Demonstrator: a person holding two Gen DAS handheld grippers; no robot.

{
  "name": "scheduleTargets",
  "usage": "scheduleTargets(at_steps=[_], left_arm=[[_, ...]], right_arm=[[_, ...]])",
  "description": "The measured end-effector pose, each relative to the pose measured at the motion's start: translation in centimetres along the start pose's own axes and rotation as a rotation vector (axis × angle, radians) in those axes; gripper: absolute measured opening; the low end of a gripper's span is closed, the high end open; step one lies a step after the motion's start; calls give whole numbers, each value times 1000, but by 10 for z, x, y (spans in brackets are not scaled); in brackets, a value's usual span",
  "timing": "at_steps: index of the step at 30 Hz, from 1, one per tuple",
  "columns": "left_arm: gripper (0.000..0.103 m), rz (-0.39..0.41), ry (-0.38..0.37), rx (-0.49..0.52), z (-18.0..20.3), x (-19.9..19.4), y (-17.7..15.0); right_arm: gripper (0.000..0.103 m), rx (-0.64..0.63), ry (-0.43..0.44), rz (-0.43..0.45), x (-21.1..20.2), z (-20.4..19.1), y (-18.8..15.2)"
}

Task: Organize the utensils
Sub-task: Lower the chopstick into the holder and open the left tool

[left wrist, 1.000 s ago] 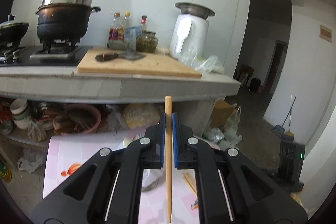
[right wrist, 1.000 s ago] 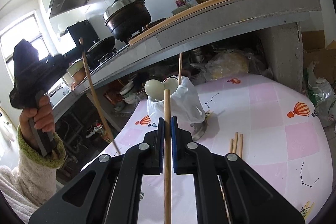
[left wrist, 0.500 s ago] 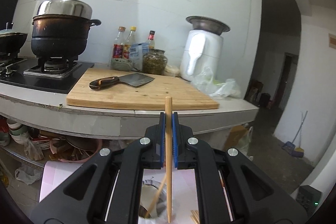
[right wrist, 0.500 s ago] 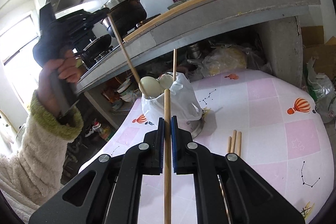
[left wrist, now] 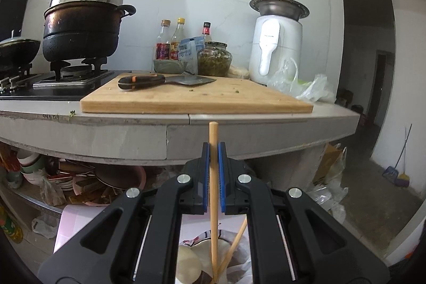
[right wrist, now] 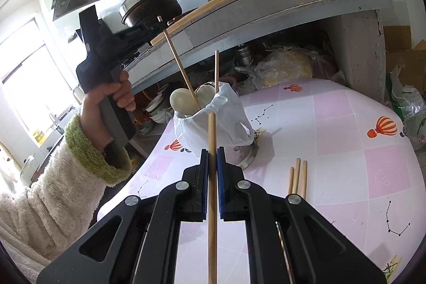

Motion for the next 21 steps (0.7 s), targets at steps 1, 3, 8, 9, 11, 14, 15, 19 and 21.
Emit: scheduleTargets(at_steps=[1,3,8,9,11,14,15,19,21], left_arm=[[5,0,4,6,0,1,-4],[5,-1,6,18,2,3,-11],[5,-40,13,47,6,9,-35],[5,-48,15,53,7,10,-40],[5,-63,16,64,9,13,-47],[5,-86,22,80,11,16,-56],[6,-95,26,85,12,18,-59],[6,-136,39,101,14,24,-68],[6,-150,45,104,15,26,-70]], right_arm=[[6,0,-1,0,0,0,0],[6,1,-1,-1,0,0,0],[6,-4,-1,-3,-1,-2,-1],[6,-5,-3,-3,-1,-2,-2],[6,-6,-4,-3,-2,-2,-2],[6,-7,-5,-2,-2,-2,-2],[6,-8,-6,-1,-2,-3,-2],[6,-10,-9,2,-4,-3,-2],[6,-10,-11,3,-5,-3,-1]])
Point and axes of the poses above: each gripper's, at about its wrist camera, not at the fingertips, and x roughly the way its jaws point, z to its right, y to its top, the point moved 4 cm from there along x, roughly the way its jaws point, and after that the axes turned 8 degrees about -z, right-handed, at the moved point
